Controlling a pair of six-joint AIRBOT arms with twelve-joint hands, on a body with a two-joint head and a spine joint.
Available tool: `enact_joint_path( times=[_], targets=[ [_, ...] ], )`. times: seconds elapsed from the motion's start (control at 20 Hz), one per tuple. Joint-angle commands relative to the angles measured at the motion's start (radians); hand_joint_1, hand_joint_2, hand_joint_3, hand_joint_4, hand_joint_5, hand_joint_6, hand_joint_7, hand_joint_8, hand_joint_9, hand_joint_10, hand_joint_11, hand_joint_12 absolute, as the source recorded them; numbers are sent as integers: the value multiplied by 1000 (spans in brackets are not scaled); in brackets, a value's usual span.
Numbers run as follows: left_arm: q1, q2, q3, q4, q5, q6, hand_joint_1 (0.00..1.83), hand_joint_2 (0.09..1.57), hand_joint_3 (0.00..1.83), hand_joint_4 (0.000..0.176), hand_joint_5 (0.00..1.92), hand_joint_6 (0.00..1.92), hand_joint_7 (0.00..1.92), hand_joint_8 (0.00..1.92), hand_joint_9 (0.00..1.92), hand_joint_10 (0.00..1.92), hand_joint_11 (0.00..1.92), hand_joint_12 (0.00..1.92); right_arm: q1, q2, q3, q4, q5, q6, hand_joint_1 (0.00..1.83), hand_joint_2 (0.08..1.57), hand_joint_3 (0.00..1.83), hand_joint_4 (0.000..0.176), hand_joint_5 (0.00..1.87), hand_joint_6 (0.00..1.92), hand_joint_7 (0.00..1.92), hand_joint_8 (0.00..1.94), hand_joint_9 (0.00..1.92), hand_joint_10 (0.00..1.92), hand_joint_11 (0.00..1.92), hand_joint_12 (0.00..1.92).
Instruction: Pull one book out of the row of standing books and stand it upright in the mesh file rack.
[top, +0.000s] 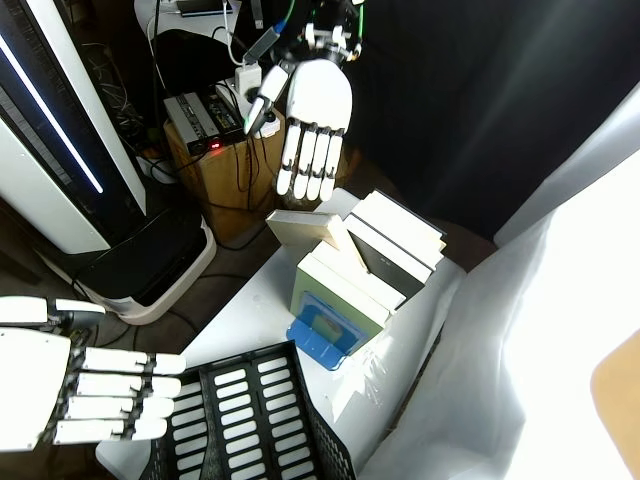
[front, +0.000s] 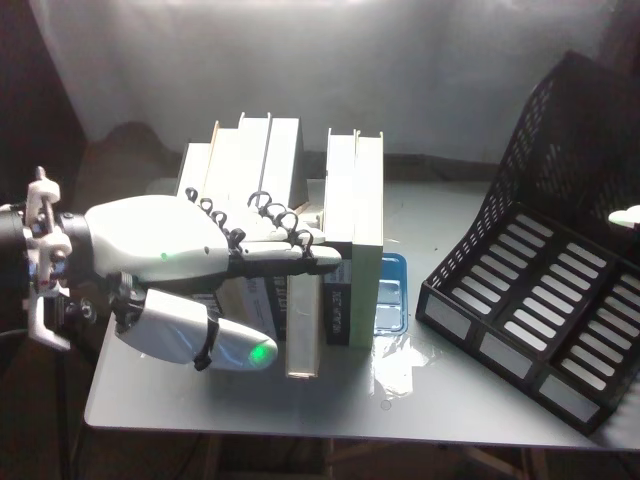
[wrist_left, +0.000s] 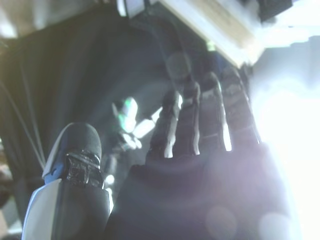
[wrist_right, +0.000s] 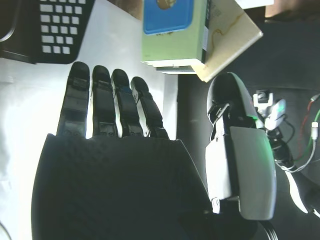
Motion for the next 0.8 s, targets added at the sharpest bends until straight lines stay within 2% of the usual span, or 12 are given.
enact_joint_path(
  times=[0.0, 0.05, 0.1, 0.25, 0.3, 0.35, 0.4, 0.5, 0.55, 0.6, 0.65, 0.75],
  targets=[
    [-8, 26, -3, -66, -93, -3, 0, 1290, 7, 48, 94, 37, 0, 0, 0, 0, 0, 0, 10, 19, -1, 8, 111, 14, 395, 1213, 0, 0, 0, 0, 0, 0, 0, 0, 0, 0],
    [-8, 41, -8, -94, -94, -3, 0, 1269, 0, 33, 18, 7, 0, 0, 0, 0, 0, 0, 19, 22, -5, -5, 113, 16, 444, 1202, 0, 0, 0, 0, 0, 0, 0, 0, 0, 0],
    [-7, 55, -12, -123, -95, -3, 0, 1264, 0, 30, 3, 1, 0, 0, 0, 0, 0, 0, 33, 23, -9, -26, 114, 21, 454, 1200, 0, 0, 0, 0, 0, 0, 0, 0, 0, 0],
    [2, 88, -13, -216, -83, -3, 0, 1259, 0, 53, 0, 0, 0, 0, 0, 0, 0, 0, 69, 23, -11, -79, 112, 35, 495, 1157, 0, 0, 0, 0, 0, 0, 0, 0, 0, 0],
    [12, 99, -12, -268, -85, -3, 48, 1257, 0, 67, 0, 0, 0, 0, 0, 0, 0, 0, 90, 21, -13, -103, 104, 35, 538, 1136, 0, 0, 0, 0, 0, 0, 0, 0, 0, 0],
    [36, 107, -3, -360, -103, -3, 59, 1255, 0, 77, 0, 0, 0, 0, 0, 0, 0, 0, 138, 13, -9, -153, 71, 38, 606, 1110, 0, 21, 0, 0, 0, 0, 0, 0, 0, 0],
    [46, 108, 3, -399, -114, -3, 106, 1240, 0, 75, 0, 0, 0, 0, 0, 0, 0, 0, 163, 6, -5, -177, 54, 40, 658, 1096, 0, 22, 0, 0, 0, 0, 0, 0, 0, 0],
    [70, 113, 18, -485, -133, -3, 90, 1229, 0, 57, 0, 0, 0, 0, 0, 0, 0, 0, 224, -17, 11, -238, 1, 48, 709, 1076, 0, 0, 0, 0, 0, 0, 0, 0, 0, 0],
    [81, 114, 26, -529, -145, -3, 70, 1232, 0, 55, 0, 0, 0, 0, 0, 0, 0, 0, 254, -29, 21, -275, -20, 61, 740, 1058, 0, 0, 0, 0, 0, 0, 0, 0, 0, 0],
    [92, 116, 30, -571, -160, -3, 37, 1231, 0, 63, 0, 0, 0, 0, 0, 0, 0, 0, 281, -42, 30, -307, -40, 74, 754, 1046, 0, 0, 0, 0, 0, 0, 0, 0, 0, 0],
    [109, 120, 32, -628, -181, -3, 7, 1232, 0, 79, 0, 0, 0, 0, 0, 0, 0, 0, 317, -60, 41, -357, -71, 88, 754, 1041, 0, 18, 0, 0, 0, 0, 0, 0, 0, 0],
    [144, 121, 43, -721, -225, -3, 23, 1232, 0, 97, 0, 0, 0, 0, 0, 0, 0, 0, 377, -95, 64, -433, -116, 113, 790, 1032, 0, 0, 0, 0, 0, 0, 0, 0, 0, 0]
  ],
)
